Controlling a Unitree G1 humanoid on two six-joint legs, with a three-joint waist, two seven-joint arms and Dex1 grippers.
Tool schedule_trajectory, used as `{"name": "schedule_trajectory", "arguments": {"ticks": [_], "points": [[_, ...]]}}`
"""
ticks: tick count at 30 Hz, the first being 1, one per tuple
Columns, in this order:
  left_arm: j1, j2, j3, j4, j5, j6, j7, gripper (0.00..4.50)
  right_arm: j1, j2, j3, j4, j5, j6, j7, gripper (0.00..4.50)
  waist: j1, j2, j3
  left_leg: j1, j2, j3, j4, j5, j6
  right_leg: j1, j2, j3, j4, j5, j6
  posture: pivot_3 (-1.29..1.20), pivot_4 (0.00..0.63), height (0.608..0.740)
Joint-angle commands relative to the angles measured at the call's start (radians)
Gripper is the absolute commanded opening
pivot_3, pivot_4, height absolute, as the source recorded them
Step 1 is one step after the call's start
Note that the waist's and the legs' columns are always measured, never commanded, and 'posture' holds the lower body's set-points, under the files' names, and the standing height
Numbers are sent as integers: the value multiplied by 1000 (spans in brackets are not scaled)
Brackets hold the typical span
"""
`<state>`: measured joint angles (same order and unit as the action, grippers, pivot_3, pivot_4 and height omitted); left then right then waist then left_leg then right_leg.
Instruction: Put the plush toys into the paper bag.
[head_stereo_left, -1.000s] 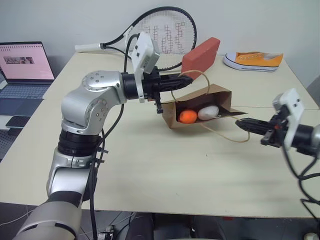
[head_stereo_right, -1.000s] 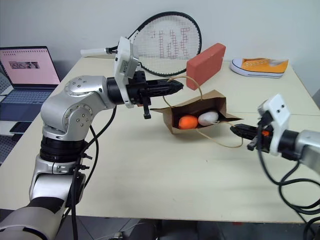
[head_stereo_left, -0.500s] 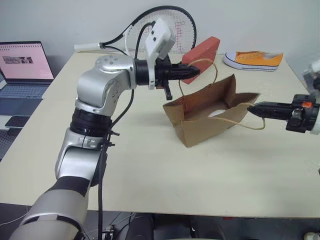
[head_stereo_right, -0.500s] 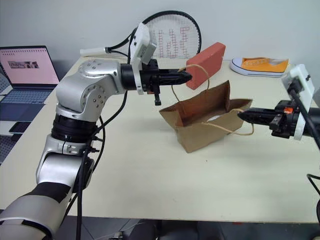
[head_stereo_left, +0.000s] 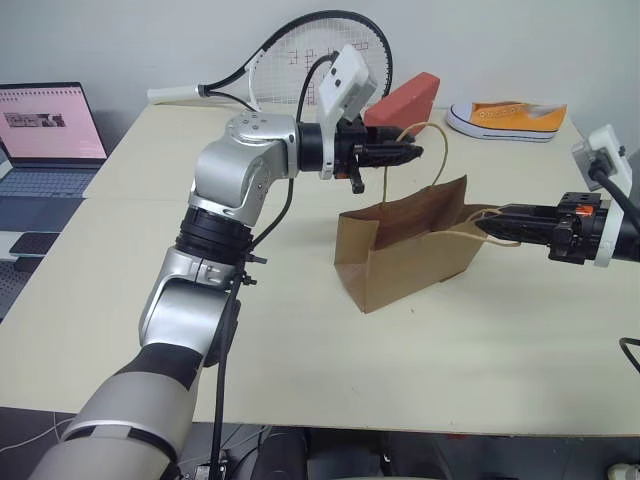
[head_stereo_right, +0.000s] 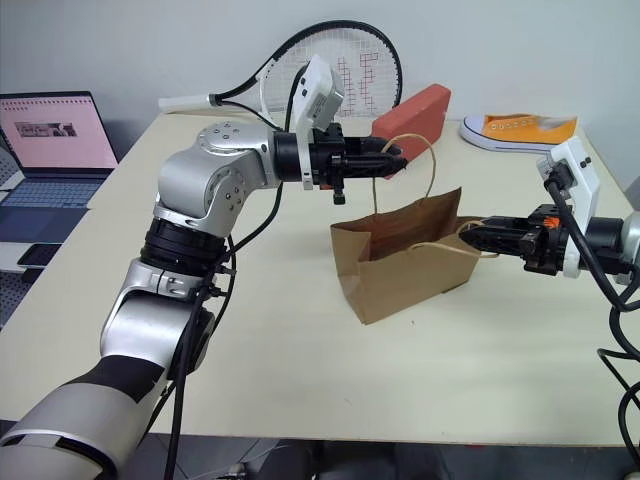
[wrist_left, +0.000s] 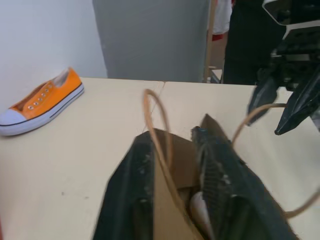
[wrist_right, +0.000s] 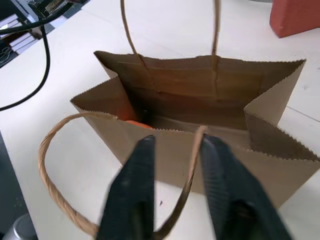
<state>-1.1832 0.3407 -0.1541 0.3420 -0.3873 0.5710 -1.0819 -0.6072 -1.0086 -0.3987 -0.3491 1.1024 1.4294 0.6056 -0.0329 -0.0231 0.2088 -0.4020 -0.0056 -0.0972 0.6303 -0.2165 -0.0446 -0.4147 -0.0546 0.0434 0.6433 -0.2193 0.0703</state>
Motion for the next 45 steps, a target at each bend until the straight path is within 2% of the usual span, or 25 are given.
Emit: {"name": "schedule_trajectory", "arguments": {"ticks": [1,6,8,11,14,17,22,26,31,36,45], "points": [[16,36,30,-93,-37,32,-40,2451,-1,-35,-43,-9,13,-28,20,2763,0,0,0,0,0,0,0,0,0,0,0,0,0,0,0,0,150,740],[87,114,73,-176,-74,88,-50,3992,2,-130,-71,23,-34,-105,99,4500,0,1,0,0,0,1,0,0,0,0,0,1,0,0,0,0,150,740],[118,150,90,-200,-78,93,-51,4466,15,-176,-74,42,-70,-157,146,4500,1,1,0,0,0,1,0,0,0,0,0,0,0,0,0,0,150,740],[164,192,129,-229,-90,106,-26,4466,66,-235,-71,55,-157,-271,215,4500,1,1,0,0,0,1,0,0,0,0,0,1,0,0,0,0,150,740],[228,217,167,-268,-101,100,2,4466,131,-243,-97,56,-232,-413,300,4500,1,1,0,0,0,2,0,0,0,0,0,1,0,0,0,0,150,740],[352,246,216,-367,-159,110,-17,4466,272,-245,-162,-2,-314,-546,420,4500,0,1,0,1,1,2,-1,0,0,0,0,1,0,0,0,0,150,740],[526,239,241,-495,-207,106,18,4466,390,-228,-239,-89,-258,-499,463,4500,3,1,0,1,1,2,0,0,0,0,0,1,1,0,1,0,150,740],[619,182,236,-544,-241,109,78,4466,433,-195,-266,-197,-176,-461,450,4500,4,0,0,3,1,1,3,0,0,5,0,1,0,0,2,0,150,740],[618,127,180,-467,-183,11,81,4466,440,-126,-215,-311,-67,-435,355,4500,6,0,0,3,0,1,5,0,0,6,0,1,0,-2,-3,0,150,740],[559,77,140,-340,-136,-76,57,4466,421,-118,-181,-335,-2,-423,282,4500,7,0,0,2,0,1,6,0,0,6,0,1,0,-2,-3,0,150,740],[511,92,99,-245,-136,-86,-69,4466,418,-130,-164,-344,75,-424,213,4500,6,0,0,2,0,0,5,0,0,5,0,0,0,-2,-2,0,150,740]]}}
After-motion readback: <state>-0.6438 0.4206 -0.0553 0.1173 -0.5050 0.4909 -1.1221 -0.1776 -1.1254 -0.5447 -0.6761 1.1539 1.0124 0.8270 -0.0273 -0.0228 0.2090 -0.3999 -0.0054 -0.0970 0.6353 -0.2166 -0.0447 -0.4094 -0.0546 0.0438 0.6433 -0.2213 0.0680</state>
